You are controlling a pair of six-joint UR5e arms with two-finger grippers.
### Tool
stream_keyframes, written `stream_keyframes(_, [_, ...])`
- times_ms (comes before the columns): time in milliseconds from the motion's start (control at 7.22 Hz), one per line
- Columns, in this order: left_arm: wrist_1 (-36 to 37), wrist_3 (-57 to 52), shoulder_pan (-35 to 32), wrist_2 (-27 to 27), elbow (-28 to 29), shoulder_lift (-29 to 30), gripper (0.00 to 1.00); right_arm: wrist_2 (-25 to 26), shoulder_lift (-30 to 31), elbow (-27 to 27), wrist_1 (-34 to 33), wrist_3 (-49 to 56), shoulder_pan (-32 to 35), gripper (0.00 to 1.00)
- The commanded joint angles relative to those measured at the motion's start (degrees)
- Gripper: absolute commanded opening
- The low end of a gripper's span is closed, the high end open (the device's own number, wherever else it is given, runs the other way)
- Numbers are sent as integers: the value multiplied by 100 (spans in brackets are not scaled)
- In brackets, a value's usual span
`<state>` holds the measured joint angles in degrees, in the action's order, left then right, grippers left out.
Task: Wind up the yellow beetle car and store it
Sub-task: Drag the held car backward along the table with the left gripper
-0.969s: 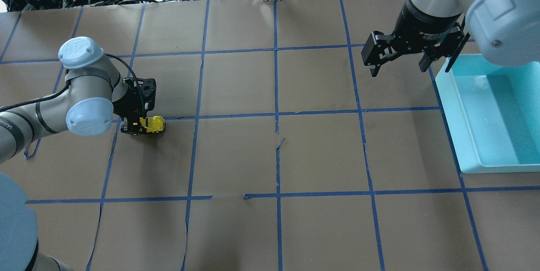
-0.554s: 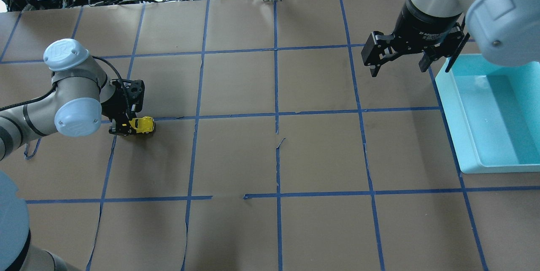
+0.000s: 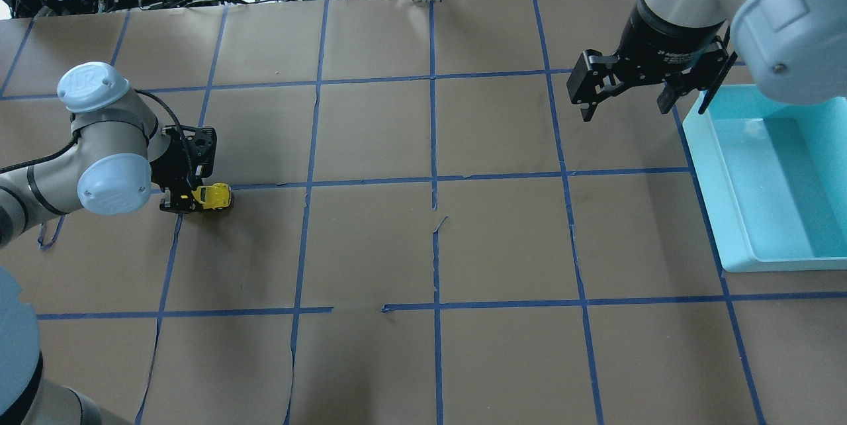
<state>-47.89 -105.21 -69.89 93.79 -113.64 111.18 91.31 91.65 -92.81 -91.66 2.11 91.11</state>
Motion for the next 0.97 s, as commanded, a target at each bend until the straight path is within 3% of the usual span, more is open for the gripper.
stream_keyframes(0, [8, 9, 1, 8, 18, -8, 100, -8, 2, 0, -1, -9, 3, 100])
stream_keyframes(831, [17, 9, -25, -45, -9, -61, 100, 1, -7, 0, -9, -9, 3, 100])
